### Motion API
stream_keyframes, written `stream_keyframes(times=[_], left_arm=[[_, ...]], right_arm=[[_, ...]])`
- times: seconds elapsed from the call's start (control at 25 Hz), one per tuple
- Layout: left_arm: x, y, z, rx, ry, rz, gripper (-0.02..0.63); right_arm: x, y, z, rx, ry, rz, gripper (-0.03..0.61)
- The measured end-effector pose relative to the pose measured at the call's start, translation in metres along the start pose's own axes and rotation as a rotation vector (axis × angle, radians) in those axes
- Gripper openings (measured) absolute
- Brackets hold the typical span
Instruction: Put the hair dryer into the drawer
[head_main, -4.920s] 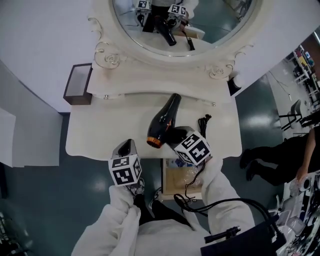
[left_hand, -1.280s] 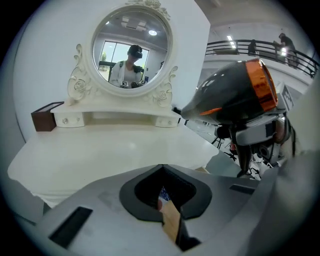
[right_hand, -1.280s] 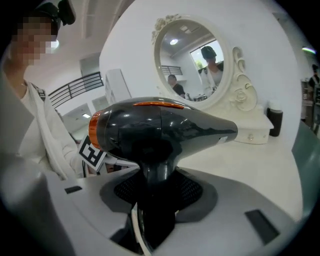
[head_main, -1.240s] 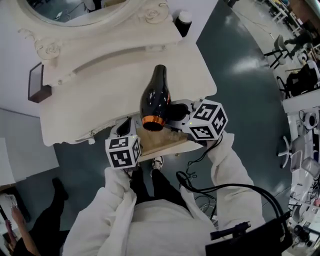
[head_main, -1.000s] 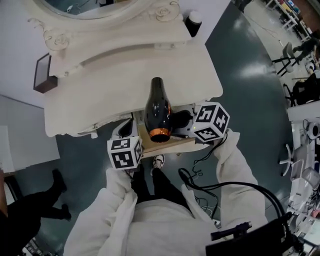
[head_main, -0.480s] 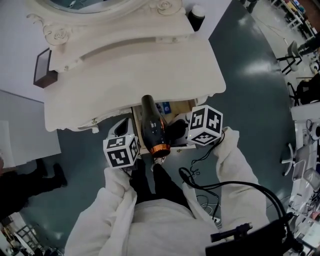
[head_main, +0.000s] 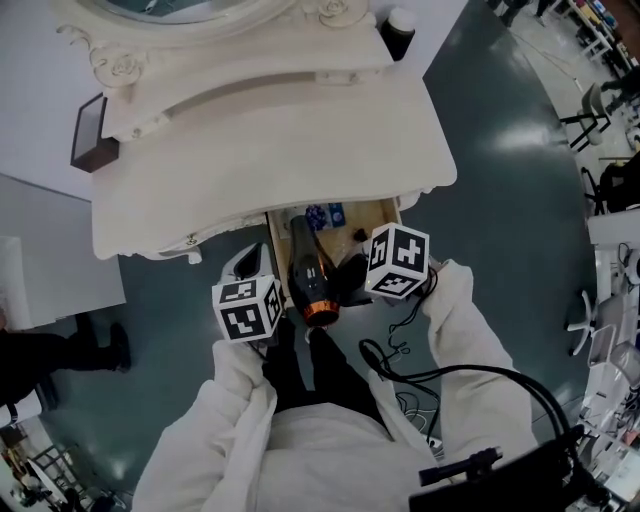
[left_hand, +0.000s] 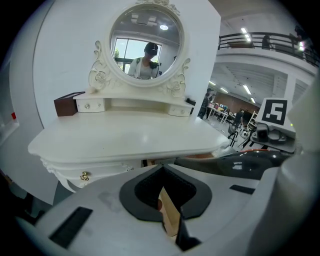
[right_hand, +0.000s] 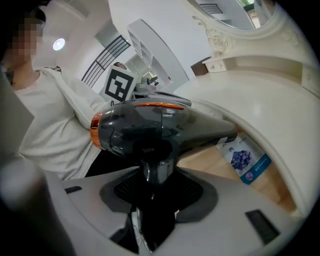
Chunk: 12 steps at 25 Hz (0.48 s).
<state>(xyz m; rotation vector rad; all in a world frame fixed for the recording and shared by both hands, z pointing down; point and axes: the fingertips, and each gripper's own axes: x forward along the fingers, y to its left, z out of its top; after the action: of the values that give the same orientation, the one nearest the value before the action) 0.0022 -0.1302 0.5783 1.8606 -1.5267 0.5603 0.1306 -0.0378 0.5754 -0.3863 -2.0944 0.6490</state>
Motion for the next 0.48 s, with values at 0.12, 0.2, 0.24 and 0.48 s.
stream_keyframes(times=[0.12,0.2,0.24,0.48], left_arm=[[0.001,0.000,0.000,0.008,0.002,0.005,-0.005],[0.003,0.001,-0.001,0.008,0.007,0.009,-0.005],[0.004,0.002,-0.003,0.006,0.011,0.010,-0.005],[0.010,0.009,-0.013,0.004,0.043,0.010,-0.005]], right_arm=[[0.006,-0.010,-0.006,0.025,0.025,-0.008,0.229],[0.009,-0.019,-0.007,0.046,0.026,-0.019,0.230],[0.010,-0.025,-0.007,0.058,0.022,-0.029,0.230],[0.025,-0.063,-0.006,0.167,-0.021,-0.145,0.230]])
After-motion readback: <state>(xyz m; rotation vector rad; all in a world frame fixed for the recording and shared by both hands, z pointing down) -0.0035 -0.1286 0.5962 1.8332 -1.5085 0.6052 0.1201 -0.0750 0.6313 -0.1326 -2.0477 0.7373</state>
